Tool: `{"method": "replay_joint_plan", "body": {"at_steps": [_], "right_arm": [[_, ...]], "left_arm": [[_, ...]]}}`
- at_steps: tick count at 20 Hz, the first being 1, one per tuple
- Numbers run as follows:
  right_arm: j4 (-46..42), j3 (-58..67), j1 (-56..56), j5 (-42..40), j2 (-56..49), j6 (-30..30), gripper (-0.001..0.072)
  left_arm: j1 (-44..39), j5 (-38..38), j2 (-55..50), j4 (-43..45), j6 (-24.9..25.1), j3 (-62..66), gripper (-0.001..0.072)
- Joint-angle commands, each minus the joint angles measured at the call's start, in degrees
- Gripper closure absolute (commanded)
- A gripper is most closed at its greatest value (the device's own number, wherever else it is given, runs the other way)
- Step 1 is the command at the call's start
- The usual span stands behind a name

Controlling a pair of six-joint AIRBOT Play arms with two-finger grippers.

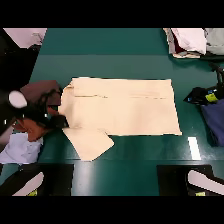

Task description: Fold the shirts.

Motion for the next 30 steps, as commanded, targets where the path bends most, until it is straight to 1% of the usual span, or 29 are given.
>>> {"method": "replay_joint_plan", "body": {"at_steps": [1, 2, 6, 10, 11, 13, 14, 16, 18, 19, 20, 21, 23, 24, 25, 28, 30], "right_arm": [[4.74, -1.86, -1.73, 0.31, 1.46, -1.53, 0.0384], [4.68, -1.86, -1.27, 0.31, 1.46, -1.53, 0.0384], [4.66, -1.86, 0.92, 0.35, 1.46, -1.75, 0.0384], [4.68, -1.86, 1.36, 0.37, 1.46, -1.73, 0.0384], [4.63, -1.86, 1.33, 0.44, 1.51, -1.73, 0.0384], [4.0, -1.88, 0.81, 1.11, 1.51, -1.73, 0.0384], [3.45, -1.88, 0.09, 2.1, 1.51, -1.73, 0.0384], [-0.83, -2.54, -2.45, 4.94, 1.55, -1.66, 0.0384], [-5.03, -7.13, -6.23, 6.36, 2.71, -1.62, 0.0384], [-6.56, -10.69, -8.41, 6.01, 3.34, -1.75, 0.0351], [-6.36, -14.23, -10.43, 5.53, 3.54, -2.08, 0.0193], [-5.9, -17.84, -12.41, 4.57, 3.52, -2.16, 0.0155], [-5.88, -23.52, -13.68, 1.49, 3.52, -3.17, 0.0166], [-5.77, -25.35, -13.64, 0.22, 3.54, -3.41, 0.025], [-4.52, -26.86, -13.64, -0.81, 3.54, -3.67, 0.0267], [-0.13, -28.57, -13.64, -3.21, 3.52, -4.11, 0.0267], [1.51, -28.55, -13.64, -2.58, 3.52, -4.11, 0.0268]], "left_arm": [[0.02, 1.51, 6.32, -3.76, -1.9, -12.35, 0.0187], [0.02, 2.58, 6.29, -4.76, -1.86, -14.05, 0.0186], [0.02, 10.91, 6.14, -12.33, 2.14, -17.84, 0.0187], [0.02, 15.82, 6.14, -13.55, 2.12, -18.51, 0.0189], [0.02, 16.76, 6.14, -13.86, 2.08, -18.51, 0.0238], [0.02, 16.85, 6.14, -14.62, 2.16, -18.45, 0.0579], [0.02, 16.65, 6.14, -14.97, 2.25, -18.43, 0.0676], [0.02, 15.19, 6.16, -14.99, 3.76, -17.46, 0.0676], [0.02, 12.41, 6.16, -15.02, 5.49, -15.45, 0.0677], [0.02, 11.37, 6.16, -15.08, 6.32, -14.29, 0.0677], [0.02, 10.99, 6.16, -15.1, 6.71, -13.29, 0.0677], [0.02, 11.06, 6.16, -15.1, 6.73, -12.33, 0.0677], [0.02, 11.32, 6.14, -15.1, 6.71, -11.06, 0.0677], [0.02, 11.5, 6.14, -15.13, 6.71, -10.71, 0.0677], [0.02, 11.58, 6.14, -15.1, 6.73, -10.58, 0.0677], [0.02, 11.52, 6.14, -15.1, 6.73, -10.6, 0.0676], [0.02, 11.45, 6.14, -15.1, 6.71, -10.6, 0.0676]]}}
